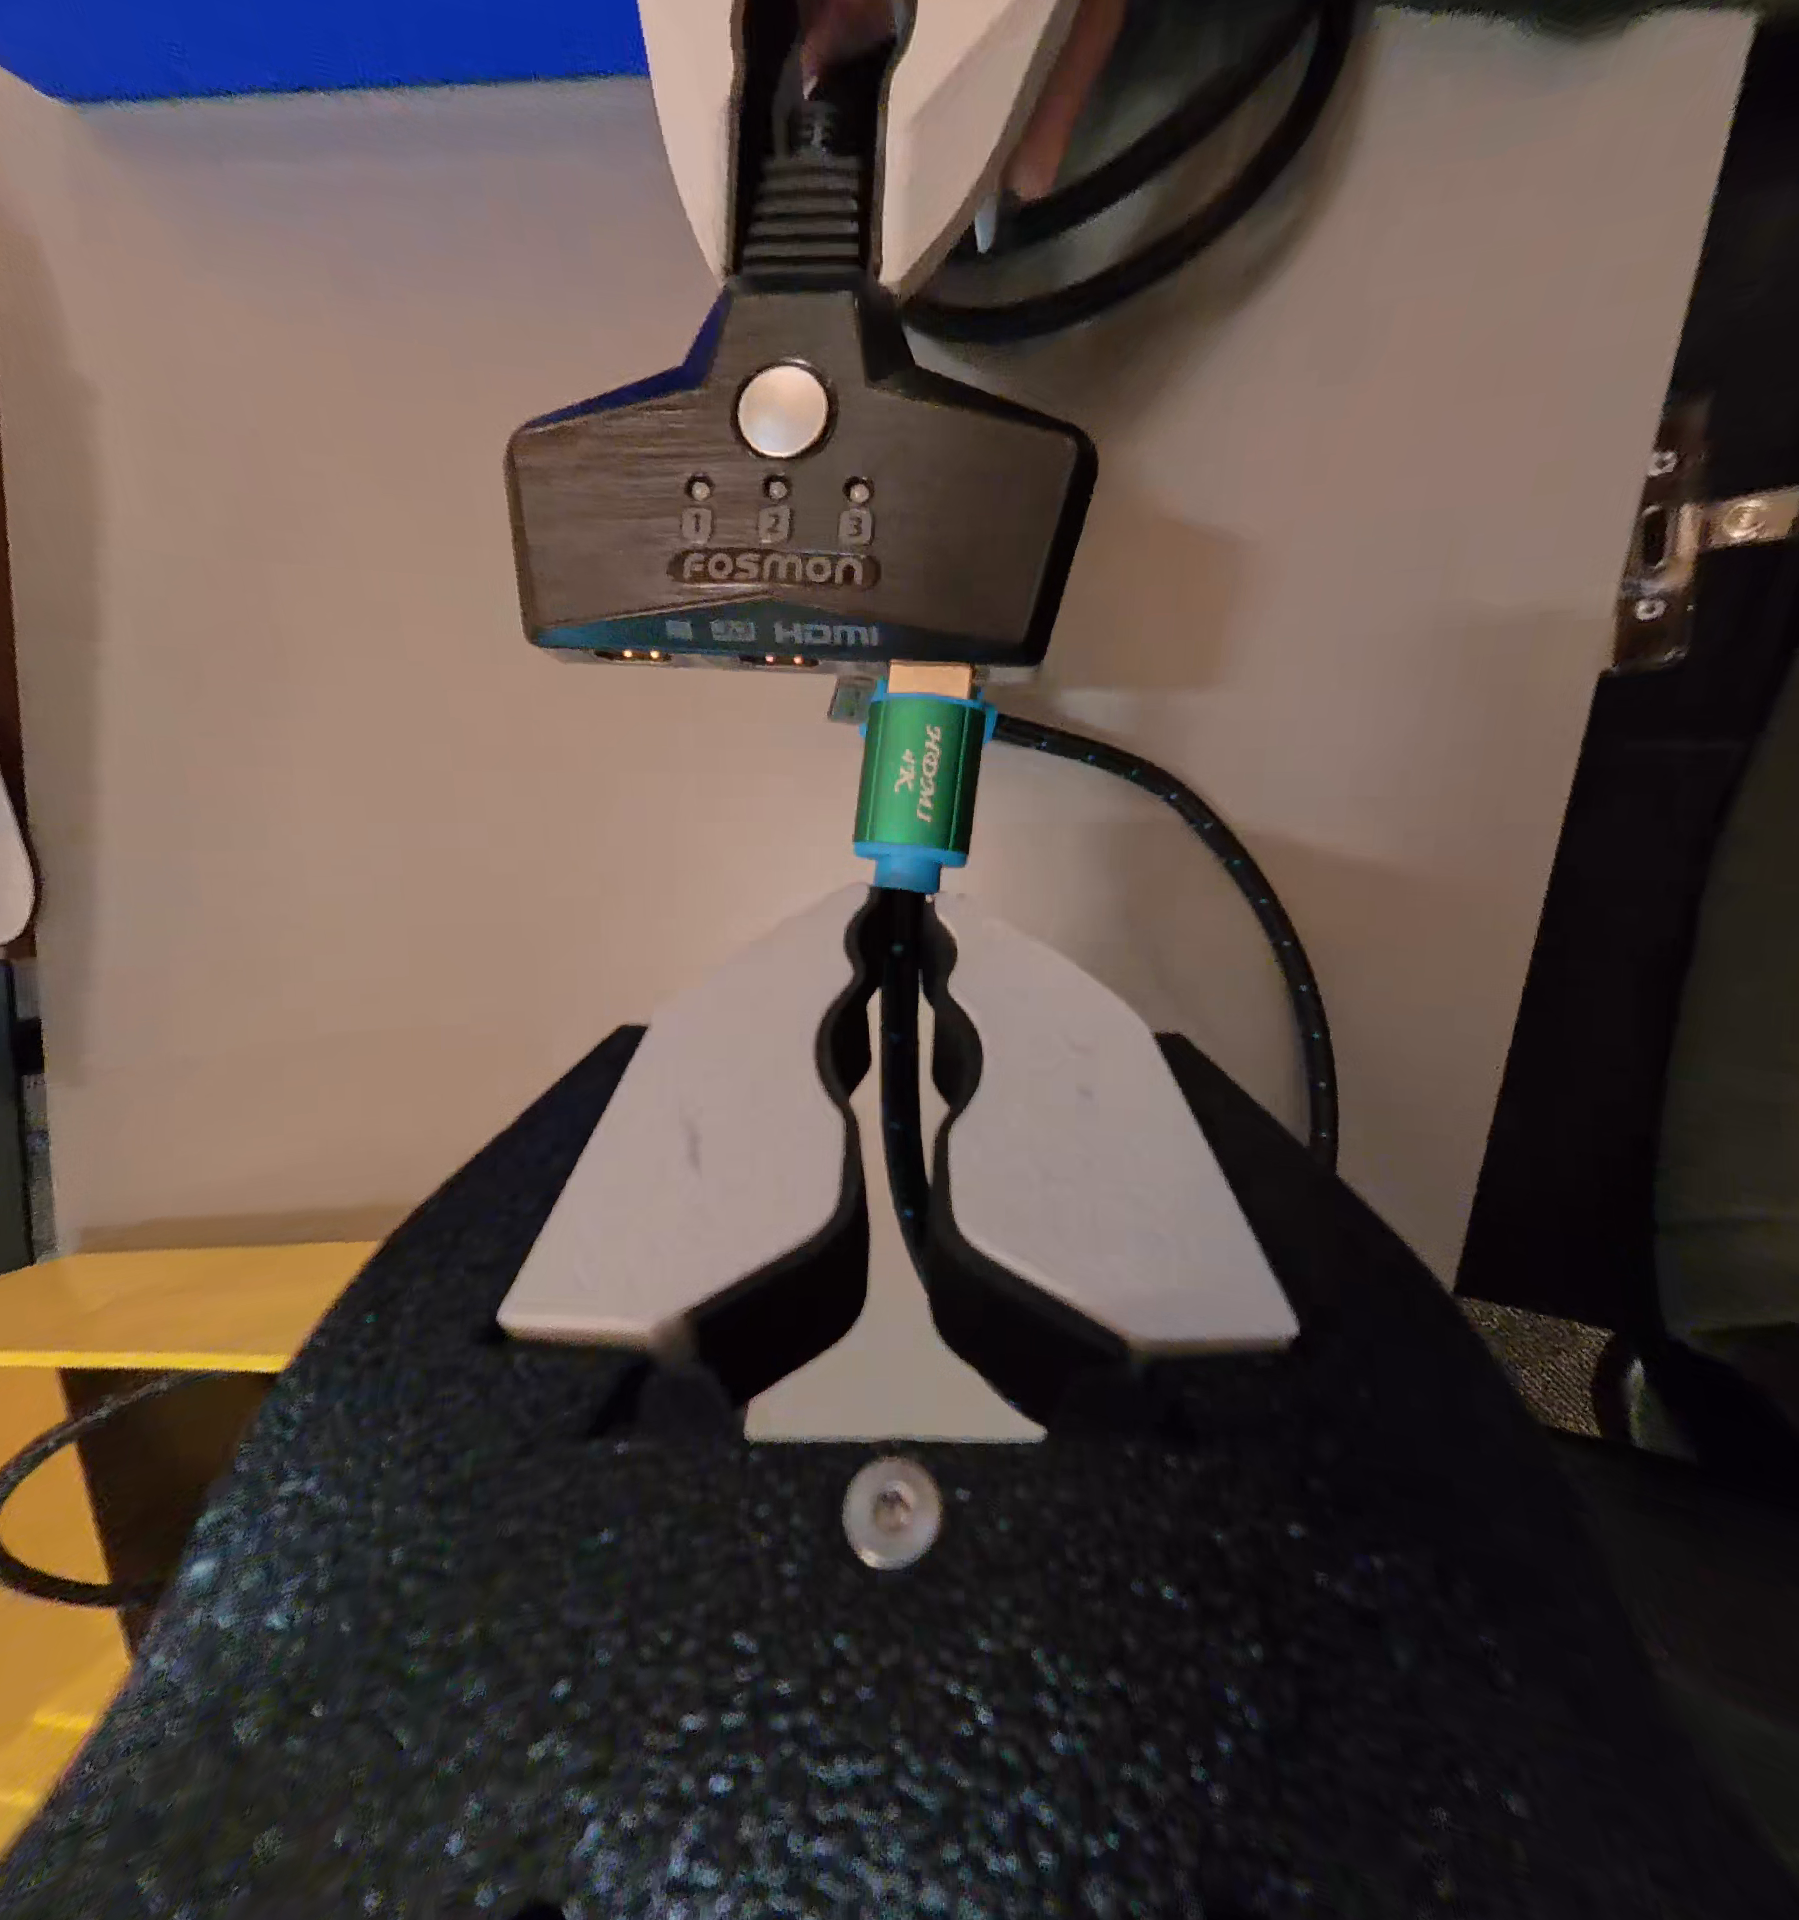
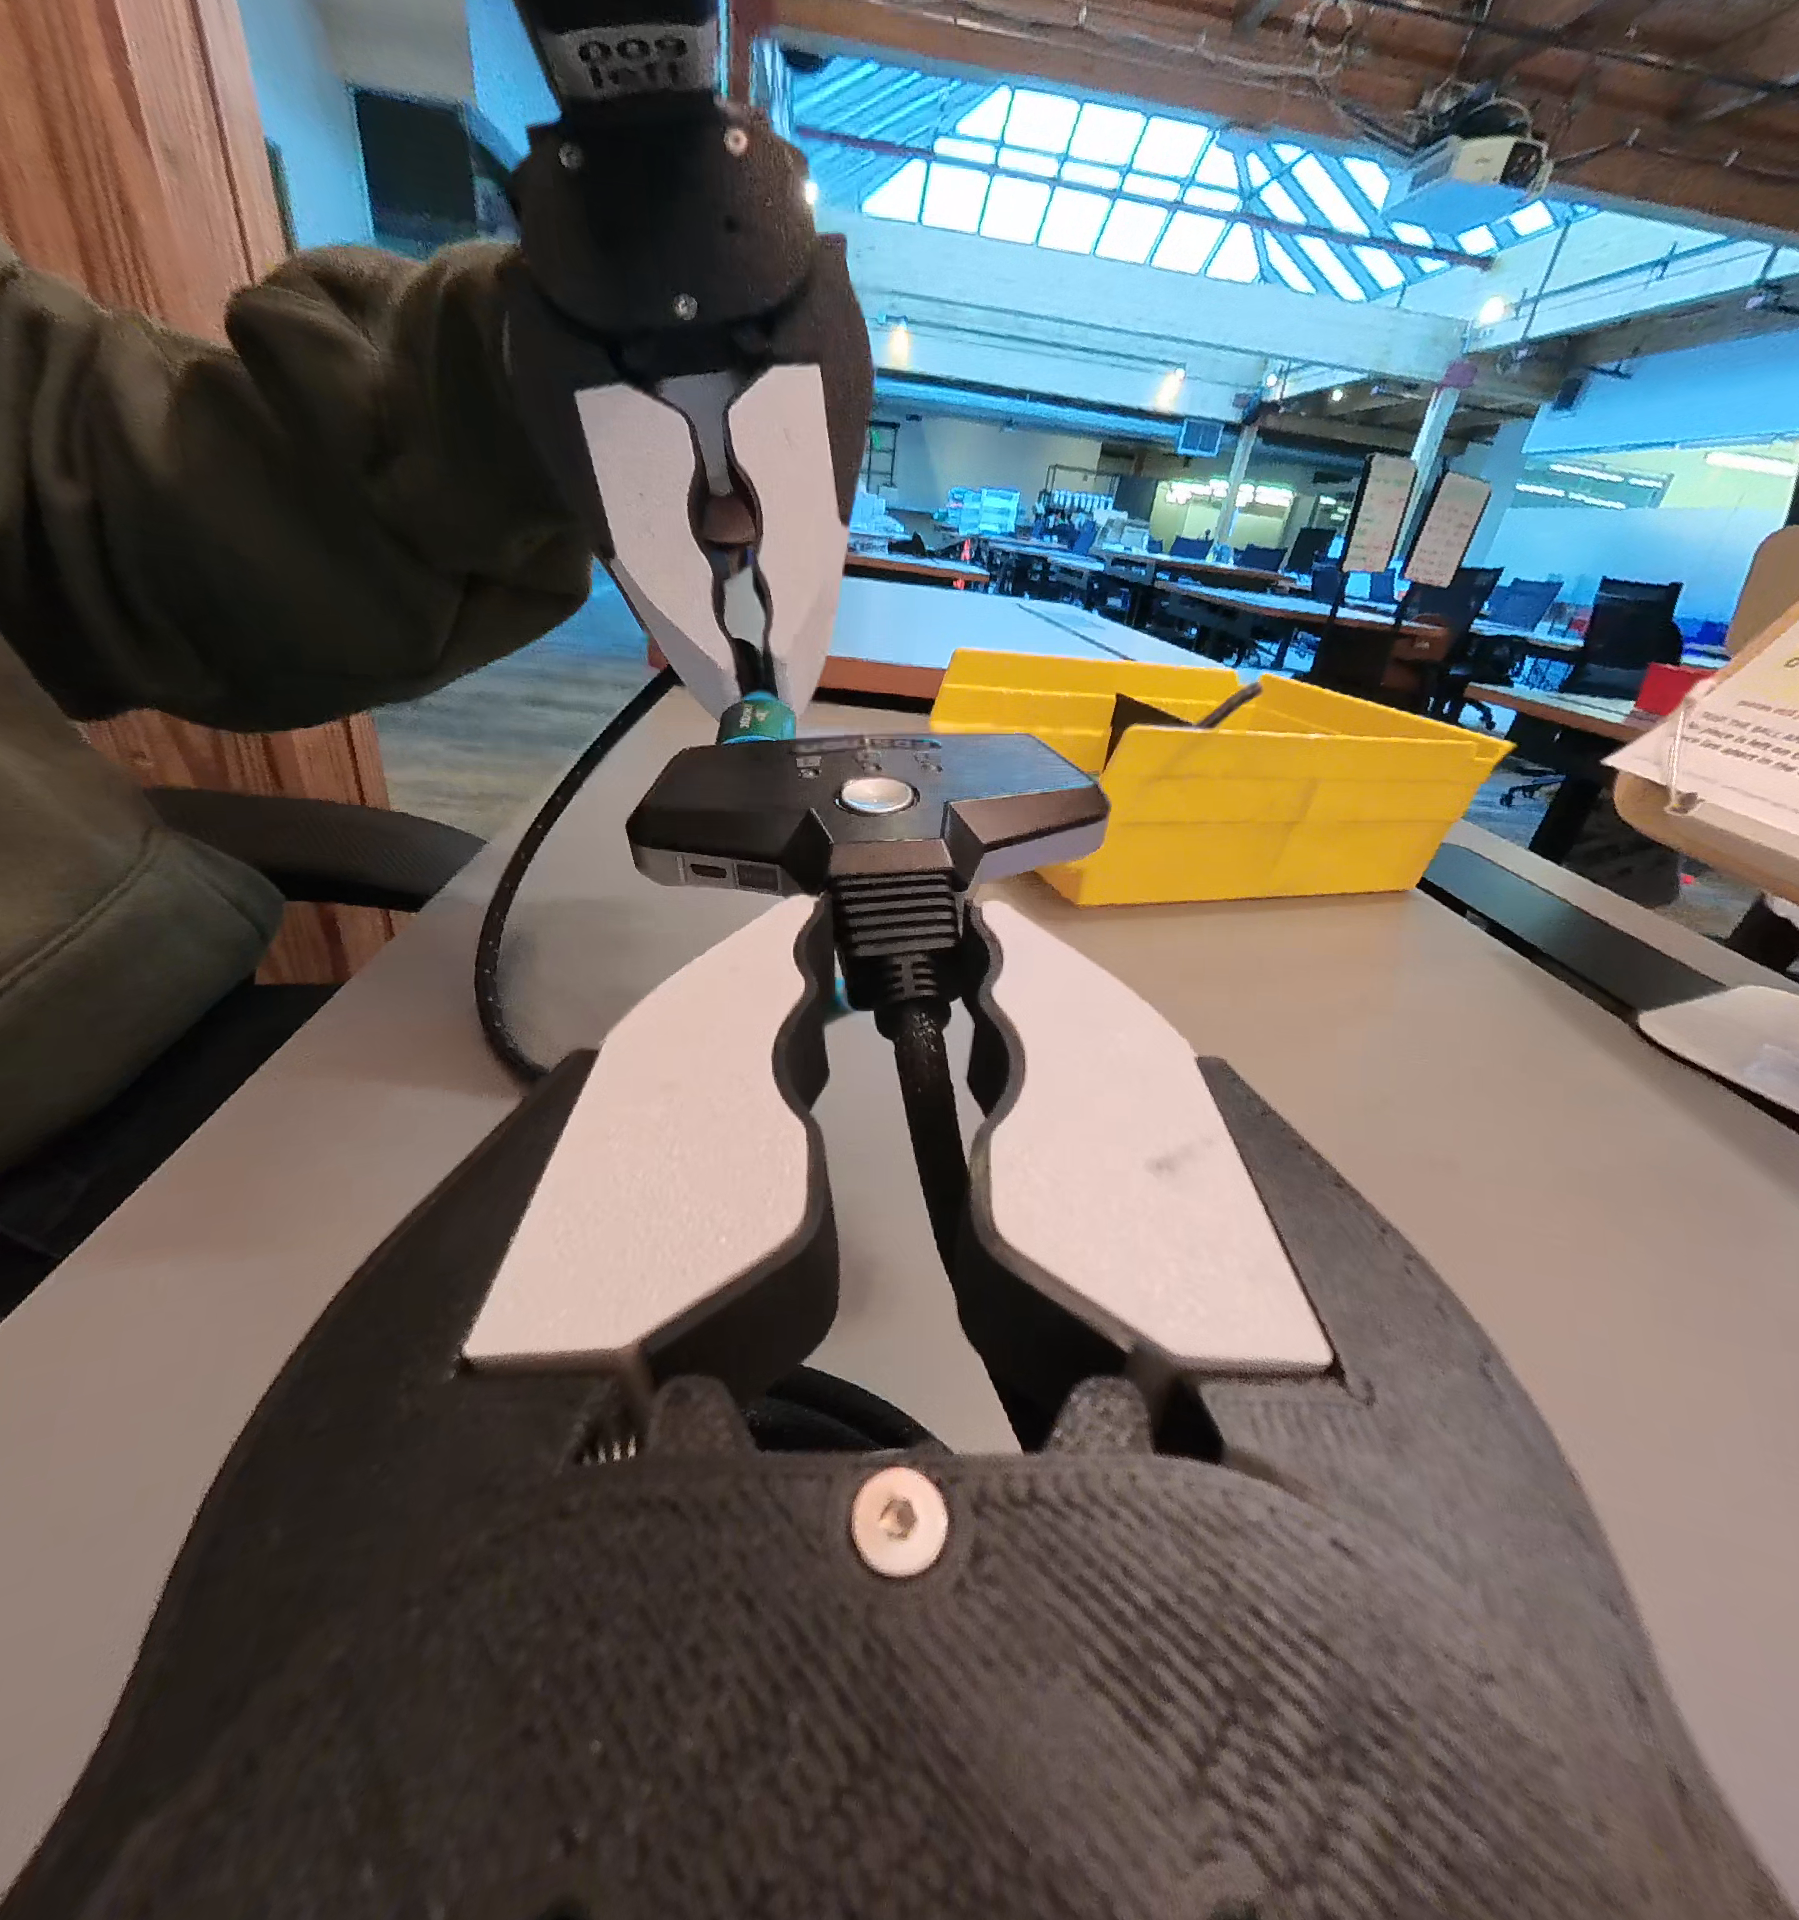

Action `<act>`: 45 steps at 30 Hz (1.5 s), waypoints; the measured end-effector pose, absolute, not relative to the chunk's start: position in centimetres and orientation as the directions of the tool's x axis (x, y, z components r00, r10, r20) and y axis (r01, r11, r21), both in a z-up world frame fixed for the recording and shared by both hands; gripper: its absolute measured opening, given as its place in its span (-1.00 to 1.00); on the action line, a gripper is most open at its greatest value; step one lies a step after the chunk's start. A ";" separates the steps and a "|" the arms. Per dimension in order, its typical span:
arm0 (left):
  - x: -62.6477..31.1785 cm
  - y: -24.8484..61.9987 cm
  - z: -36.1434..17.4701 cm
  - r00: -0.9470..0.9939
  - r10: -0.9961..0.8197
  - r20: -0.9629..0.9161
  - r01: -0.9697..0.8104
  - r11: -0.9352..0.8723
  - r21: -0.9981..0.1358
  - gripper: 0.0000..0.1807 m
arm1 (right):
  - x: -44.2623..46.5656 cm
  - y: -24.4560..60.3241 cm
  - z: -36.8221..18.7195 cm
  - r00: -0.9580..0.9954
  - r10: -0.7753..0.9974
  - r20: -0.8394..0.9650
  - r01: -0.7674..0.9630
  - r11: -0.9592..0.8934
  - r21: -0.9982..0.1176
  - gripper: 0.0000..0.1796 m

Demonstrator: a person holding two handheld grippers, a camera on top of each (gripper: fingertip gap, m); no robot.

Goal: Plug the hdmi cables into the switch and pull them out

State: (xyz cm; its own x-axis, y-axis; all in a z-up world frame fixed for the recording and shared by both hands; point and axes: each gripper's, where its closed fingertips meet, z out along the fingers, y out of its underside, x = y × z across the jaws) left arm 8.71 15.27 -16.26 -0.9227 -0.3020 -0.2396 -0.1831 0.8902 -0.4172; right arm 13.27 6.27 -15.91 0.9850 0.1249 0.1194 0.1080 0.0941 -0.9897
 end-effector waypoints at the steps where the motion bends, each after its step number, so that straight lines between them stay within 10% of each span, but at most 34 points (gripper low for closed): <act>1: 8.7 15.4 -16.6 -0.921 -0.304 -0.243 -0.183 0.889 -0.419 -0.95 | 13.2 6.4 -16.1 0.984 0.123 0.126 0.117 0.081 -0.990 -0.74; 10: 8.5 13.9 -15.4 -0.941 -0.332 -0.069 -0.120 0.516 -0.848 -0.87 | 12.8 5.3 -15.0 0.977 0.170 0.129 0.097 0.184 -0.978 -0.75; 16: 8.2 12.8 -14.8 -0.962 -0.263 -0.068 -0.072 0.487 -0.870 -0.65 | 12.9 5.2 -15.0 0.977 0.171 0.124 0.092 0.187 -0.978 -0.75; 45: 9.1 11.5 -14.2 -0.905 -0.333 -0.266 0.085 0.471 -0.878 -0.76 | 13.0 4.8 -14.6 0.979 0.153 0.132 0.095 0.226 -0.969 -0.75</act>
